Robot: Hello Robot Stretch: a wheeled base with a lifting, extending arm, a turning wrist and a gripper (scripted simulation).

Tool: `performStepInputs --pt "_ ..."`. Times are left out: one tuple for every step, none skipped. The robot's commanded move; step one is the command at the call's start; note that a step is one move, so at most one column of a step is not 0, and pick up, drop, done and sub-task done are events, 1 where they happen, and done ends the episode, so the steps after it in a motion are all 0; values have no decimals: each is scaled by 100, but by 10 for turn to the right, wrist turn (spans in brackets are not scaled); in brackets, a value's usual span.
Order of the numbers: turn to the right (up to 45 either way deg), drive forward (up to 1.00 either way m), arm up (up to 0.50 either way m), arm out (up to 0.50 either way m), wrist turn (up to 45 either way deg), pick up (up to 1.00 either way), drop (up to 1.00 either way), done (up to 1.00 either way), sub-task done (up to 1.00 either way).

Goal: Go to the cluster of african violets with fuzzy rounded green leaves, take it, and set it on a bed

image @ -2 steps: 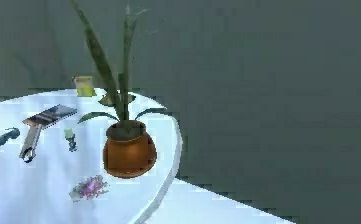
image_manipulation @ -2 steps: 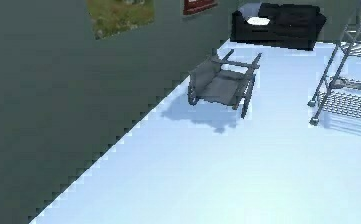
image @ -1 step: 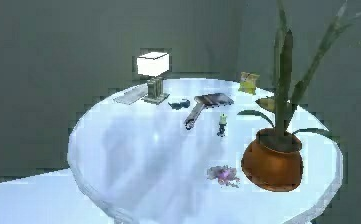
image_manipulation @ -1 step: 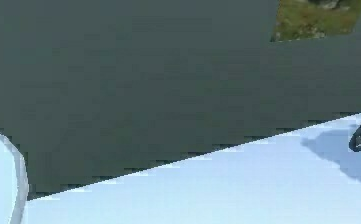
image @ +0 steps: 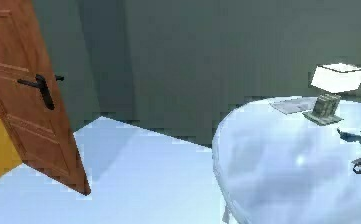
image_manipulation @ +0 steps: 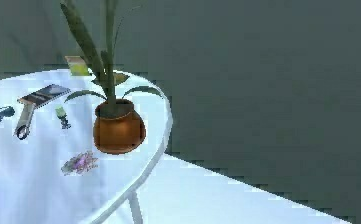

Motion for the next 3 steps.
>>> performStepInputs --pt "-270 0 0 0 0 0 0 0 0" --pt "0 0 50 0 0 0 0 0 0" --pt "0 0 38 0 0 0 0 0 0"
